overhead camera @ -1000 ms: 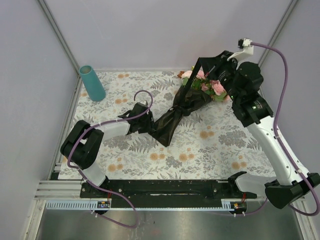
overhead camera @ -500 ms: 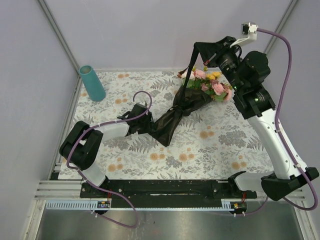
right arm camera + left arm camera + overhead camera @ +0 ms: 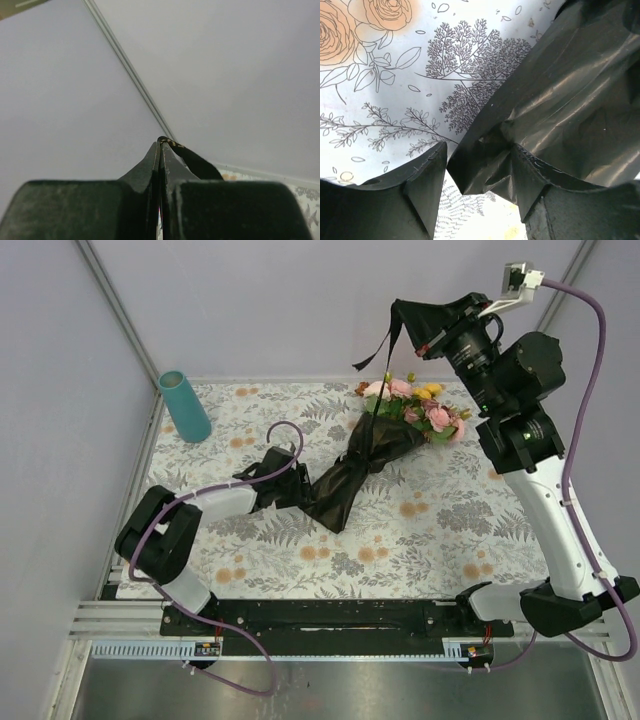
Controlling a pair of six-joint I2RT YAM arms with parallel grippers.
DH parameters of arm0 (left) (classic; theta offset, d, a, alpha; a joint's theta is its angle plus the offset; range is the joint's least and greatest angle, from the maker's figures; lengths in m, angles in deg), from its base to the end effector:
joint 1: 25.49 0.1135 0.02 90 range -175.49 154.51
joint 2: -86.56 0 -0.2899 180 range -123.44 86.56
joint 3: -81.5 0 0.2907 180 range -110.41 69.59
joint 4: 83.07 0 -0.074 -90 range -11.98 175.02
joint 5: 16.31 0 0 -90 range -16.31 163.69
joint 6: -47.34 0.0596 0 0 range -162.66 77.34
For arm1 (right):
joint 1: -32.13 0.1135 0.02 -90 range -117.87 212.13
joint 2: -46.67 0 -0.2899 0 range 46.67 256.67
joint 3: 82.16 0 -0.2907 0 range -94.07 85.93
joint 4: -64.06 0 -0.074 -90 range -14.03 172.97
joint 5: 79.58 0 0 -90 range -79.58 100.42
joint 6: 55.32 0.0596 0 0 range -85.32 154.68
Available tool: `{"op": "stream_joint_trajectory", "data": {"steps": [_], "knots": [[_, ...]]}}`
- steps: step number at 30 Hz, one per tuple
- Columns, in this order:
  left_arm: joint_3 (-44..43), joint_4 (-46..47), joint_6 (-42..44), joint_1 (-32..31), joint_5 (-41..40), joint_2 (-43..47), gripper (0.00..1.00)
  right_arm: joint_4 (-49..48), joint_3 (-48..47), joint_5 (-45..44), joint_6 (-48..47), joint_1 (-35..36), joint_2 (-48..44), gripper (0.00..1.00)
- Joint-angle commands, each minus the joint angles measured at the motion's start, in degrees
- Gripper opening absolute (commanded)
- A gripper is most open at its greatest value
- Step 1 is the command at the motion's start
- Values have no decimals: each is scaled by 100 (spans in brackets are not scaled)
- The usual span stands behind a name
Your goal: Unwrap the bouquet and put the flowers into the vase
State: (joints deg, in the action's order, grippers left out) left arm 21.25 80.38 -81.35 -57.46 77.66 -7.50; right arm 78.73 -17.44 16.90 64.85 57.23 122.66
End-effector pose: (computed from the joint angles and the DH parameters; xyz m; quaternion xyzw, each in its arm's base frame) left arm 0.3093 -0.1979 0.1381 -0.0434 0.9393 -0.2225 0.2576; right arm 0.2651 0.1316 0.6344 -0.0237 0.5408 0.4168 0.7302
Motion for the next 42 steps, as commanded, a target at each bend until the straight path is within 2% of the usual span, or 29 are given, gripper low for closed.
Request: {"op": "stream_joint_trajectory", "data": {"steps": [1, 7, 10, 12, 18, 23, 25, 27, 30, 33, 36, 42], "knots": [[-132, -194, 37, -29, 96, 721, 61, 162, 509, 353, 50, -23, -303, 0], [-641, -529, 485, -38, 288, 1872, 75, 593, 1749, 1117, 225, -23, -707, 0], [-738, -423, 626, -47, 342, 2295, 78, 690, 2372, 1644, 358, -23, -936, 0], [-861, -563, 670, -38, 237, 2471, 80, 857, 2908, 1629, 410, -23, -1199, 0], [-1511, -1853, 1241, -29, -9, 2638, 81, 1067, 5026, -29, 920, -23, -2315, 0], [-1679, -2646, 1838, -29, -282, 3050, 86, 1463, 5994, -1376, 981, -32, -2308, 1], [-1539, -2761, 2058, -20, -370, 3331, 89, 1508, 6266, -1500, 973, -32, -2220, 8], [-1276, -2753, 2138, -29, -703, 3621, 92, 1726, 6321, -1701, 763, -32, -2080, 21], [-784, -2656, 2208, -29, -827, 3912, 96, 2402, 6014, -2265, 596, -32, -1781, 33], [-581, -2699, 2244, -38, -924, 4018, 99, 2562, 5549, -2003, -1, -32, -1465, 43], [-659, -2779, 2191, -38, -1038, 4036, 99, 2344, 5144, -1467, -537, -32, -1122, 48], [-668, -2832, 2182, -38, -1161, 4202, 99, 1359, 4617, -324, -1513, -32, -341, 48]]}}
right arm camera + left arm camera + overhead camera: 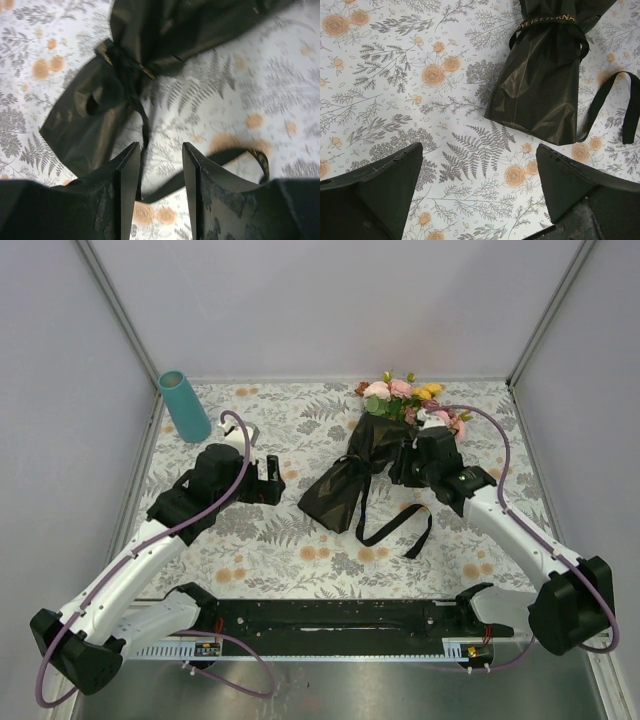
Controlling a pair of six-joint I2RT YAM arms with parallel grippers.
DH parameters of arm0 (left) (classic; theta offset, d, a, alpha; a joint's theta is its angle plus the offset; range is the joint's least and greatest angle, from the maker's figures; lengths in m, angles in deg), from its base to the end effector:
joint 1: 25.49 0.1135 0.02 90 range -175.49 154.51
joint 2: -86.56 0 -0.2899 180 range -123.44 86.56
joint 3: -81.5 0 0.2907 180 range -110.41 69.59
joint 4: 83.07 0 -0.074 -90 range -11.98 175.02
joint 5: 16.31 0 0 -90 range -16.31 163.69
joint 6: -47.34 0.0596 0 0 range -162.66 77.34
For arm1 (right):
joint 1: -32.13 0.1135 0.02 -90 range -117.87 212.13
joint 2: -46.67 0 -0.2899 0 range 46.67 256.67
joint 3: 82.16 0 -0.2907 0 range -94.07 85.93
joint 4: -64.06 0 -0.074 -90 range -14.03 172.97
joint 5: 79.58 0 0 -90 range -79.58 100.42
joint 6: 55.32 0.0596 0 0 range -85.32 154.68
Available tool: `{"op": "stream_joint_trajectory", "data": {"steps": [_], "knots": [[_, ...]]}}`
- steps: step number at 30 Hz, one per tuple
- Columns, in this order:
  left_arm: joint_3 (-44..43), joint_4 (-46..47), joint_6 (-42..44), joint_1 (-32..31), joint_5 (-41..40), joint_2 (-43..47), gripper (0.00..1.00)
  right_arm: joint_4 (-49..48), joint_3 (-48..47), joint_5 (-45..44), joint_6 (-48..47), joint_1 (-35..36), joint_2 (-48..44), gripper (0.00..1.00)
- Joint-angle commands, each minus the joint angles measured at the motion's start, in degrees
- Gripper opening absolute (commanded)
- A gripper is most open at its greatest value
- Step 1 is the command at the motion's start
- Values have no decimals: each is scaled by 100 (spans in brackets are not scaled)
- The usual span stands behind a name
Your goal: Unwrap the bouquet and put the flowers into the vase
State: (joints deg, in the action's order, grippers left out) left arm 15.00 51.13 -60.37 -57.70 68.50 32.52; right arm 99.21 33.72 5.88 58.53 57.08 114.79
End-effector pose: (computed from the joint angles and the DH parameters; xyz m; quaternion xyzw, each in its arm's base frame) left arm 0.2102 -0.1260 0.3376 0.0897 0.8750 -0.1639 0.4466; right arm 0.2789 0.1246 0.2780 0.0083 0.9026 0.1446 0.4055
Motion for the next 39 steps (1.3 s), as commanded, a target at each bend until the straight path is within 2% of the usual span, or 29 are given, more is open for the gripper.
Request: {"op": "stream_joint_trajectory", "data": {"steps": [1, 5, 10, 15, 24, 35, 37, 39], "knots": [[-8, 119, 84, -14, -237, 245, 99, -742, -675, 866, -1013, -16, 605, 48], [45, 207, 84, -14, -254, 350, 99, -471, -1677, 1322, -1357, -16, 1509, 48], [45, 198, 84, -23, -219, 385, 99, -391, -2425, 1552, -1559, -16, 2397, 48], [62, 207, 75, -14, -289, 473, 99, 83, -3145, 1753, -1735, -16, 3172, 48], [62, 233, 75, -14, -360, 552, 99, 128, -3261, 2009, -1779, -8, 3673, 47], [71, 234, 75, -14, -448, 605, 99, 101, -3322, 1974, -1779, 1, 3902, 41], [80, 242, 75, -14, -456, 614, 99, 110, -3331, 1930, -1788, 1, 3911, 35], [89, 242, 75, -14, -492, 632, 99, 101, -3323, 1816, -1779, 1, 3859, 25]]}}
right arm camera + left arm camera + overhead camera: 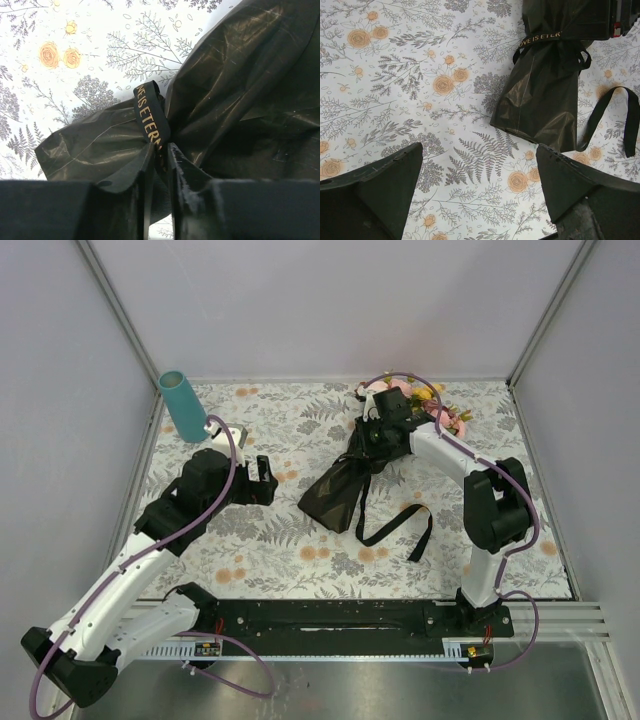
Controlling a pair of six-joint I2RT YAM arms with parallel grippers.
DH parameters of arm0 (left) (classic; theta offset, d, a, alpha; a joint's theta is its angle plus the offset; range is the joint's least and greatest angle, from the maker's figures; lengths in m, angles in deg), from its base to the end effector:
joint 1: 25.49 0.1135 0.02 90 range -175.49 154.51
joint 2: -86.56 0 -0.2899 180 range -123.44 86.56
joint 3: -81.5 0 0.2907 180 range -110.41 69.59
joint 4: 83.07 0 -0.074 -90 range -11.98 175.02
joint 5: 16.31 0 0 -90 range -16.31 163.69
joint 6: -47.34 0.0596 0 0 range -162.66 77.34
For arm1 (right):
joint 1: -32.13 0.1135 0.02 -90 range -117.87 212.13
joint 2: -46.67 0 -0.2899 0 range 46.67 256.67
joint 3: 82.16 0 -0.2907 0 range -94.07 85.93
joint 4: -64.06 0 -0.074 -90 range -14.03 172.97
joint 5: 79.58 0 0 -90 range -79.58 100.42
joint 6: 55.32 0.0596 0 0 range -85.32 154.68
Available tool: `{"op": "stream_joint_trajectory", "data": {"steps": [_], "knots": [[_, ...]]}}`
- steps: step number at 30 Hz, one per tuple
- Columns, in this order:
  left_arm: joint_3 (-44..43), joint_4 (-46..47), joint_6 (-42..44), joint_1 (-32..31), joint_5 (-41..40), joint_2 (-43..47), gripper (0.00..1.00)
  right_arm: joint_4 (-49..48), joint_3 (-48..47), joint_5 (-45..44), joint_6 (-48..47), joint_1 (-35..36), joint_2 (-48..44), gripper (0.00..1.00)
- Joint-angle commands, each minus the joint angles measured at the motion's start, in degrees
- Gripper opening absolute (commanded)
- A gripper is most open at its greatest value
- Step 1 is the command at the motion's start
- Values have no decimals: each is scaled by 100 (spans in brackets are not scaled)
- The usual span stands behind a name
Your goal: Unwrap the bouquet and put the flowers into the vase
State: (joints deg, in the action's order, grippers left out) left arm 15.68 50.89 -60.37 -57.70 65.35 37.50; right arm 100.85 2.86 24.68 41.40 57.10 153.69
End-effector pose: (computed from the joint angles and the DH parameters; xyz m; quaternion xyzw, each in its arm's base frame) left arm 0.1944 -0.1123 0.3513 0.0721 0.8583 -0.1558 0.4835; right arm 0.4252 0.2142 0.2309 -0.1904 0.9102 0.2070 0.3039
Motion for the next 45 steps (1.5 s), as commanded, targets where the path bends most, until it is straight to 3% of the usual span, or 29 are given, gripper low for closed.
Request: {"op": "stream_joint_trajectory", "data": {"steps": [1, 4, 12, 19, 25, 30, 34, 37, 39, 45], "knots": [[12, 266, 75, -22, -186, 133, 99, -71, -219, -133, -66, -1, -76, 20], [30, 275, 67, -14, -194, 142, 99, -80, -192, -222, -39, -1, -304, 13], [38, 284, 22, -14, -238, 72, 99, -404, 105, -318, 163, -1, -1077, 14], [56, 293, -57, -14, -291, 28, 99, -844, 475, -48, 548, -1, -1517, 0], [47, 319, -127, -22, -221, -42, 99, -2380, 1090, 963, 1962, 104, -1939, 0], [91, 354, -118, -14, -282, 19, 99, -3279, 1486, 1009, 2544, 578, -1764, 3], [109, 354, -109, -22, -318, -7, 99, -2684, 1434, 876, 2309, 702, -1457, 22], [118, 346, -144, -22, -282, -42, 98, -1412, 1049, 668, 1415, 693, -1368, 37], [127, 346, -249, -23, -143, -112, 97, -602, 846, 193, 913, 641, -1464, 38], [152, 520, -925, -23, 1042, -367, 92, -230, 748, 6, 94, 140, -1694, 35]]}}
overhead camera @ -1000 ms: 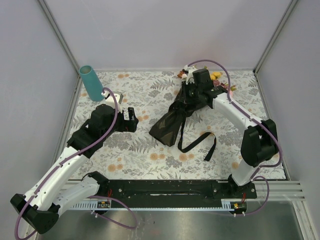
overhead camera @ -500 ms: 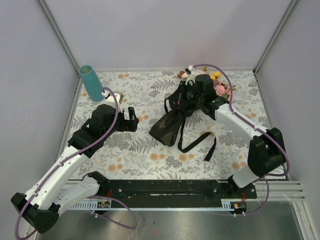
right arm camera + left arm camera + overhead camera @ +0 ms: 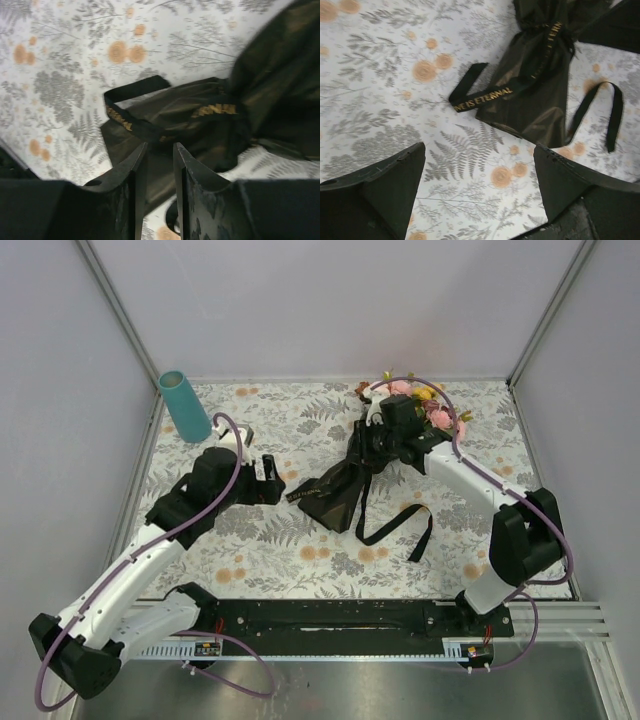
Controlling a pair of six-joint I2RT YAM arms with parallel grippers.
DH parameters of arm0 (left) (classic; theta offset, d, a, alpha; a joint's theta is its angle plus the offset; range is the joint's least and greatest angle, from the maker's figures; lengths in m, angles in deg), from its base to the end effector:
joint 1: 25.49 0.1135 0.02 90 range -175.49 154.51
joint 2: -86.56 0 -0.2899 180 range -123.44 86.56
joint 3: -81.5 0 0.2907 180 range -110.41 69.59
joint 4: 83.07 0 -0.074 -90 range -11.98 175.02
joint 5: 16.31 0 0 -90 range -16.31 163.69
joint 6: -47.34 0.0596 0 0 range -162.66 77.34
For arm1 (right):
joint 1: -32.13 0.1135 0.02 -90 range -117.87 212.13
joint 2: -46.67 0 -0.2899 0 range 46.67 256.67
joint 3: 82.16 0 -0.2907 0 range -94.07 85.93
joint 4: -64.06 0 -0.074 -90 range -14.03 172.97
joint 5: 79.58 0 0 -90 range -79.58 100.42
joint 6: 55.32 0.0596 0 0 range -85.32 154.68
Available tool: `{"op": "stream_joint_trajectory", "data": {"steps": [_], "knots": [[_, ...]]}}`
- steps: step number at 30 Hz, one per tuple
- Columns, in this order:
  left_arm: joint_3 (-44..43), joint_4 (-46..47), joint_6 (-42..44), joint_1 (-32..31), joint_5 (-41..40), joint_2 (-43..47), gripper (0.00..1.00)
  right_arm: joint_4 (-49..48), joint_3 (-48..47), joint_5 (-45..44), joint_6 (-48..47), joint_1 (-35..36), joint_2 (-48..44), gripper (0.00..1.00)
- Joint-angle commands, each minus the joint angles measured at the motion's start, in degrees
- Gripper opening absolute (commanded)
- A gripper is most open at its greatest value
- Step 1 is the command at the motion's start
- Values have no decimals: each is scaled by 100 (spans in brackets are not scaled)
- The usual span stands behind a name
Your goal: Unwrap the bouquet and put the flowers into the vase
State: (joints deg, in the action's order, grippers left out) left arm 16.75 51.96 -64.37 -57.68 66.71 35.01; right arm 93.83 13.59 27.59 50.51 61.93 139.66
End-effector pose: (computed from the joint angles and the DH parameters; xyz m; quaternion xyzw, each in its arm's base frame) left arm 0.2035 -0.1196 0.3368 0.0501 0.8711 -0.1727 0.4570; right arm 0.3600 0.2264 0.2773 -0.1727 0.8761 0.2905 0.3438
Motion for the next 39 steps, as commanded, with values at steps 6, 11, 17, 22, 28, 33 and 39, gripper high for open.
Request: {"op": "stream_joint_trajectory", "data": {"steps": [6, 11, 17, 22, 28, 33, 39], "knots": [[625, 1494, -1194, -25, 2024, -601, 82, 402, -474, -259, -1372, -536, -1, 33], [627, 2022, -1458, -34, 2333, -1391, 72, 779, -1045, 120, -1557, -765, 482, 32], [458, 2434, -1660, -112, 2623, -2016, 61, 1131, -1371, 453, -1786, -809, 940, 36], [740, 2857, -1757, -516, 2606, -2289, 57, 1175, -1274, 472, -1873, -827, 1098, 36], [986, 3174, -1819, -789, 2474, -2632, 53, 1166, -1239, 366, -1944, -818, 1256, 37], [1030, 3200, -1731, -868, 2245, -2851, 50, 1140, -1230, 428, -1961, -818, 1379, 36], [1083, 3253, -1661, -930, 2079, -3106, 49, 1123, -1178, 489, -1970, -818, 1441, 35]]}}
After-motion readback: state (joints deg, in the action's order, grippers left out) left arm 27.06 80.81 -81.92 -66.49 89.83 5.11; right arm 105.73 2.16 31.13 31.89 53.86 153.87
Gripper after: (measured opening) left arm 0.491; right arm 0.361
